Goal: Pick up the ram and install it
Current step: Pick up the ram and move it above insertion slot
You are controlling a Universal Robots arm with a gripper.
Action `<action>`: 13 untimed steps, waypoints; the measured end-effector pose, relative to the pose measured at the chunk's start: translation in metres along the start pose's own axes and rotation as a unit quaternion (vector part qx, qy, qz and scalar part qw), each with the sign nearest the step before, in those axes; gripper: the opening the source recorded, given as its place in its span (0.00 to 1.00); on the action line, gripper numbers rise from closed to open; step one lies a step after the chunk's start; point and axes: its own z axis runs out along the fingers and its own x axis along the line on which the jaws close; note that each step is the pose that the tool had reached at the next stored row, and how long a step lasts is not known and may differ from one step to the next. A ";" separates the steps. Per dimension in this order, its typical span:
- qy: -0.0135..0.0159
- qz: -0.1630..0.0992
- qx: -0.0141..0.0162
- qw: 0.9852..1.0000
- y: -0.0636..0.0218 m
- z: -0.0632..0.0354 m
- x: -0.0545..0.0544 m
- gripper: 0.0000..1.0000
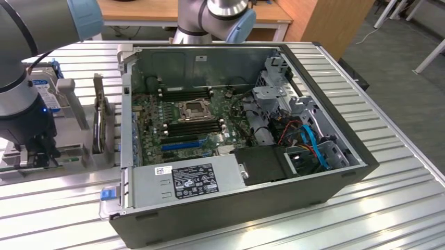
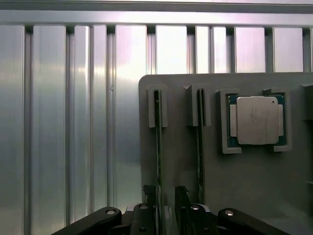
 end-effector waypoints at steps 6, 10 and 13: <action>0.000 0.000 0.000 1.000 -0.0007 0.0000 0.000 0.29; 0.000 0.000 0.000 1.000 -0.0008 -0.0001 0.001 0.29; 0.000 0.000 0.000 1.000 -0.0008 -0.0002 0.003 0.29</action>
